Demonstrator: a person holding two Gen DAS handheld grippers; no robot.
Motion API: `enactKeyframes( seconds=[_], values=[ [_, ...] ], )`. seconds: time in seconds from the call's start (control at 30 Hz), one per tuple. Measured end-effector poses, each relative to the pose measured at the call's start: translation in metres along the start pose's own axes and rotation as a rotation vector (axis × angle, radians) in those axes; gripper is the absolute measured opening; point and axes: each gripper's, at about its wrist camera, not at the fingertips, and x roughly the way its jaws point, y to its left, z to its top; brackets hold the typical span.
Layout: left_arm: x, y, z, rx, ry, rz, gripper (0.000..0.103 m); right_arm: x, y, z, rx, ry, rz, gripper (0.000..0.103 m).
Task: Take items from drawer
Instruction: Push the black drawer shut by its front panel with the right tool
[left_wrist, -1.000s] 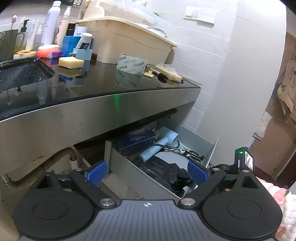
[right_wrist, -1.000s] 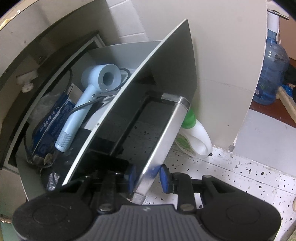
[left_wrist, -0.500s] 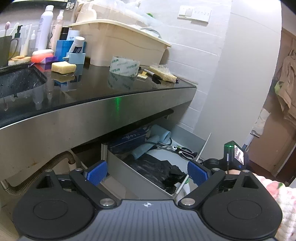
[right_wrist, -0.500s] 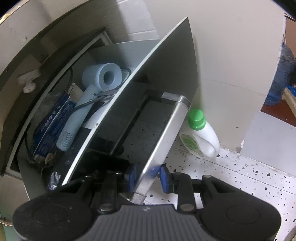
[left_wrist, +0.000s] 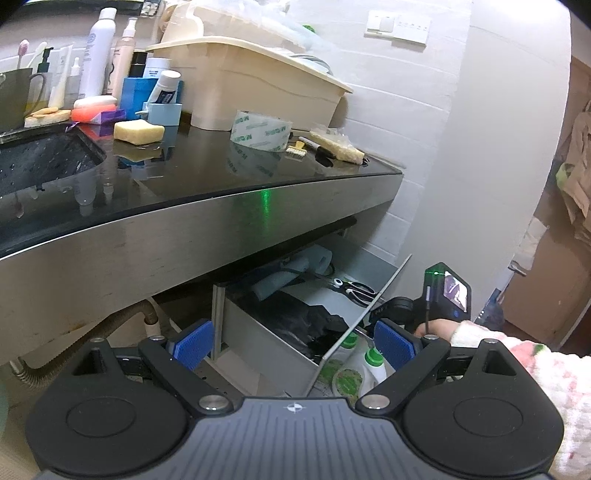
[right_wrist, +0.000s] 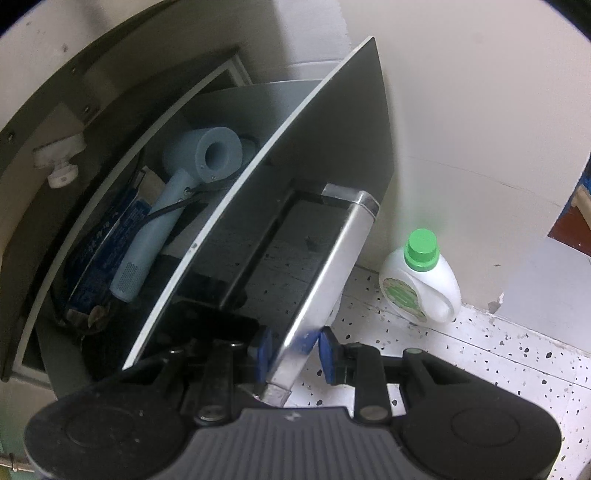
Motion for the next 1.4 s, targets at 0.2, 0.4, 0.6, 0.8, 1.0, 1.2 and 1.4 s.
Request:
enactKeyframes(
  seconds=[0.2,0.4,0.6,0.8,1.0,1.2,1.4],
  values=[
    [0.005,0.000,0.000,0.008,0.011,-0.003,0.094,0.010,0.017,0.007,0.013,0.007,0.001,0.028],
    [0.009,-0.002,0.000,0.026,0.019,-0.009,0.094,0.021,0.035,0.012,0.006,0.007,0.001,0.028],
    [0.006,-0.002,0.003,0.032,0.007,-0.009,0.094,0.033,0.060,0.019,-0.018,0.001,-0.004,0.028],
    [0.003,-0.002,0.006,0.038,-0.006,-0.010,0.094,0.044,0.079,0.026,-0.016,0.000,-0.006,0.028],
    [-0.001,-0.008,0.016,0.050,-0.031,-0.025,0.095,0.053,0.095,0.031,-0.019,-0.004,-0.008,0.028],
    [-0.005,-0.017,0.025,0.069,-0.049,-0.038,0.095,0.060,0.107,0.034,-0.024,-0.005,-0.009,0.028],
    [-0.005,-0.025,0.031,0.072,-0.048,-0.026,0.095,0.064,0.114,0.035,-0.021,-0.008,-0.010,0.028]
  ],
)
